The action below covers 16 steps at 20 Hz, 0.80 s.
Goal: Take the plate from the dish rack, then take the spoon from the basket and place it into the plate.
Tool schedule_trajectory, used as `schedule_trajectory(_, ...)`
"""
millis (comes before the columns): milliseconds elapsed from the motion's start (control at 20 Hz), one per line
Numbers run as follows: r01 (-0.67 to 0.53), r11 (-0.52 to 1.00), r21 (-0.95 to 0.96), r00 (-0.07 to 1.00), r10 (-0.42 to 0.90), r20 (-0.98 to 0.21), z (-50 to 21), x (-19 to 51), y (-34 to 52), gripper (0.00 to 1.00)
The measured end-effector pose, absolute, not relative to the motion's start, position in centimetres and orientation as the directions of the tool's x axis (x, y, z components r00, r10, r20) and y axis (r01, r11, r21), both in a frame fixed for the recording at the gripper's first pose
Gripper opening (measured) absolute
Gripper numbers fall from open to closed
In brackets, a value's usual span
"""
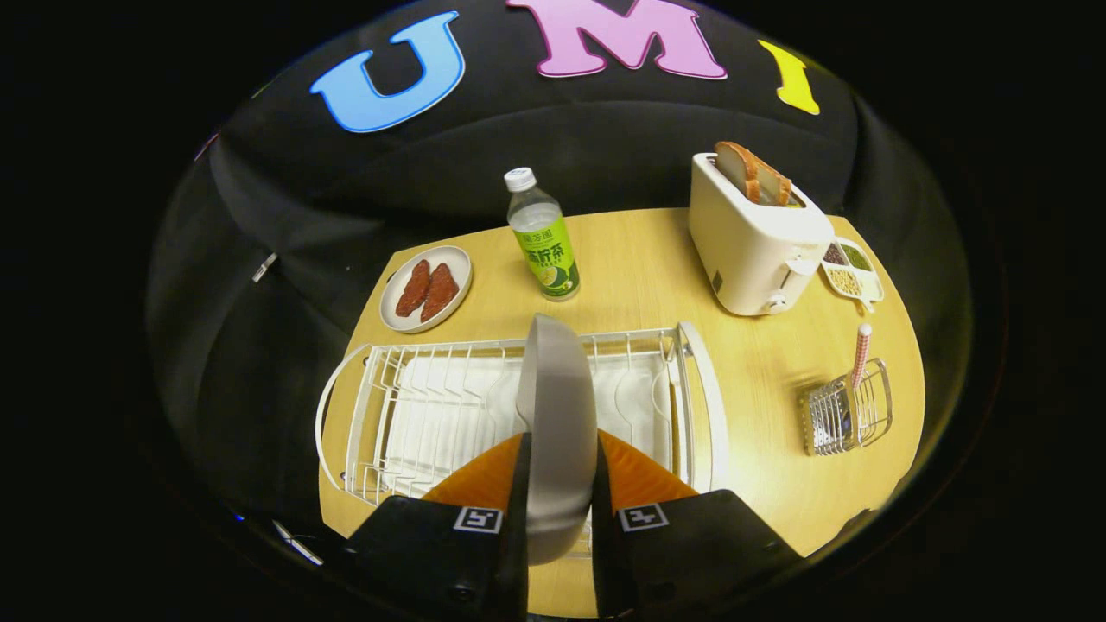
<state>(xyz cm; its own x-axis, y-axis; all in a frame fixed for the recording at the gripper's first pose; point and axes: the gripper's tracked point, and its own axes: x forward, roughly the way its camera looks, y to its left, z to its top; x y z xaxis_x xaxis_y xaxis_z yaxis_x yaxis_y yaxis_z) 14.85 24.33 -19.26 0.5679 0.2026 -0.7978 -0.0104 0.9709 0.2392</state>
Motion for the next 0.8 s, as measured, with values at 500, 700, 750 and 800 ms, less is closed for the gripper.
schedule_trajectory(500, -0.012, 0.998, 0.066, 0.623, 0.059, -0.780, -17.0, 14.5, 25.0, 0.33)
schedule_trajectory(700, 0.014, 1.000, 0.019, 0.627, 0.006, -0.779, -16.7, 14.2, 25.2, 0.33)
schedule_trajectory(750, 0.010, 1.000, -0.004, 0.636, -0.010, -0.772, -16.5, 14.3, 25.1, 0.33)
schedule_trajectory(800, 0.000, 1.000, -0.025, 0.653, -0.018, -0.757, -15.9, 14.6, 25.2, 0.33)
